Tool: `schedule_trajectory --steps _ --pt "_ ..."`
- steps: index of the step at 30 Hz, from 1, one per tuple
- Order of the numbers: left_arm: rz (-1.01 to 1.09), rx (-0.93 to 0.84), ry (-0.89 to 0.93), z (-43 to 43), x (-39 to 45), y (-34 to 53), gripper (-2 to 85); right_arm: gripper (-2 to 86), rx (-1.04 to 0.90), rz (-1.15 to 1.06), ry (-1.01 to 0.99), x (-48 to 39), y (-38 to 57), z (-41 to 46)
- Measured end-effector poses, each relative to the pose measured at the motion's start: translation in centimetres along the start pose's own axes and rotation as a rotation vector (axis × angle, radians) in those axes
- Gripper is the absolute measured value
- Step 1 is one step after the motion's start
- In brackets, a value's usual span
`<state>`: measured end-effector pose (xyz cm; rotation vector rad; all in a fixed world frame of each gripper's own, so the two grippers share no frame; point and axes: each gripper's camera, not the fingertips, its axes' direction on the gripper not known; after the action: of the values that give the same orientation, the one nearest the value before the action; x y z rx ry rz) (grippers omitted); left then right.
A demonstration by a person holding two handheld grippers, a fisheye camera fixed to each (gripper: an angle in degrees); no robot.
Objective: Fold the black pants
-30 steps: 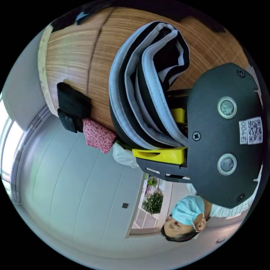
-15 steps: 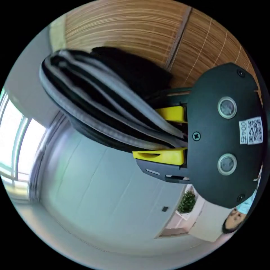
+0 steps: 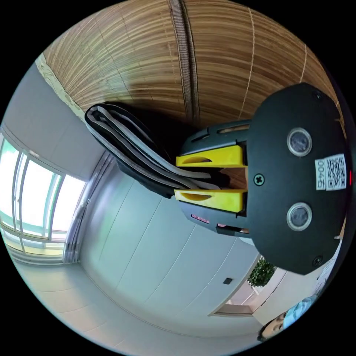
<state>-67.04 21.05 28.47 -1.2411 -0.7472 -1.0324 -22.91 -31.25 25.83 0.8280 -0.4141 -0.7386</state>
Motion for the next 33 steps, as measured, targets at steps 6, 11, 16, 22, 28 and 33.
schedule_trajectory --steps 6,11,16,22,28,33 --pt "-0.011 -0.002 -0.005 -0.5 -0.8 -0.9 14.1 8.1 0.057 0.072 0.153 -0.8 0.3 1.5" --pt "-0.017 -0.002 -0.011 -1.0 -1.9 -1.2 13.7 7.8 0.059 -0.145 0.36 -6.0 -4.9 4.2" --pt "-0.02 0.001 -0.019 -1.5 -3.3 -1.1 13.2 13.3 0.004 0.084 0.215 -3.5 -5.8 1.7" --pt "-0.014 -0.001 -0.003 -2.2 -5.5 -0.3 12.7 20.9 0.127 0.257 -0.044 -0.4 -1.8 -5.1" --pt "0.025 -0.006 0.036 -2.9 -8.0 1.3 11.6 0.9 -0.122 0.035 0.07 -7.3 12.1 -16.1" --pt "0.249 -0.022 0.214 -2.7 -8.3 3.6 9.3 -0.6 -0.134 -0.308 0.507 -16.5 28.7 -30.3"
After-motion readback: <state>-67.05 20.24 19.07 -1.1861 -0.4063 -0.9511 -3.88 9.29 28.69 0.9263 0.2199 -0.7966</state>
